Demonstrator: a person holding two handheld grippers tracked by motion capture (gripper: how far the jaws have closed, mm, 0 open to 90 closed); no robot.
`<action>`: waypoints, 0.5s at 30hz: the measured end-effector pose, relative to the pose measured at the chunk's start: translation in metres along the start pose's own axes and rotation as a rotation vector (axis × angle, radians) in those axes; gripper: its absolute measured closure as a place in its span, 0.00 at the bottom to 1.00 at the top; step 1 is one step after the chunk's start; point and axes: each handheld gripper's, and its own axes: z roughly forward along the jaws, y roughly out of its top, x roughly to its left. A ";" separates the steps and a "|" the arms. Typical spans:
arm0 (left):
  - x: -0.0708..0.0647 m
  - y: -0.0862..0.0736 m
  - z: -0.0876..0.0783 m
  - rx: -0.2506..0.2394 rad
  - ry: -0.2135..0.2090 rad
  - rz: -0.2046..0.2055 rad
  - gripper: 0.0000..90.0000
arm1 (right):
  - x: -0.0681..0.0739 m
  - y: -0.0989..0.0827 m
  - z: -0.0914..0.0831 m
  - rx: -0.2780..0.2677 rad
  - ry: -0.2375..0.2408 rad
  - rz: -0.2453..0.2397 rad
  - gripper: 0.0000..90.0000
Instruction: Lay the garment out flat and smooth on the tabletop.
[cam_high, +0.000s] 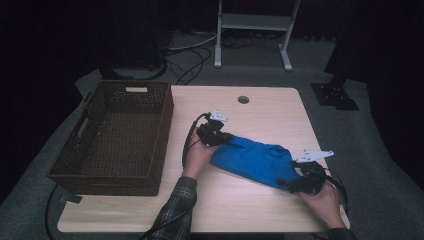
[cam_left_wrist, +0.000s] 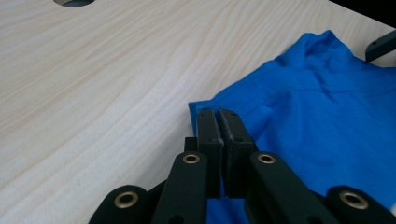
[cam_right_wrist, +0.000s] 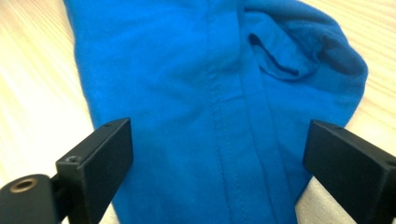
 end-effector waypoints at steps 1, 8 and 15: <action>-0.003 -0.002 -0.003 -0.004 0.002 0.001 0.98 | 0.000 0.000 -0.001 -0.007 0.003 0.000 0.08; -0.018 -0.012 -0.021 -0.015 0.011 0.012 0.98 | 0.000 0.002 -0.006 -0.031 0.013 0.008 0.04; -0.032 -0.026 -0.039 -0.034 0.017 0.010 0.98 | 0.000 0.002 -0.009 -0.041 0.011 0.008 0.04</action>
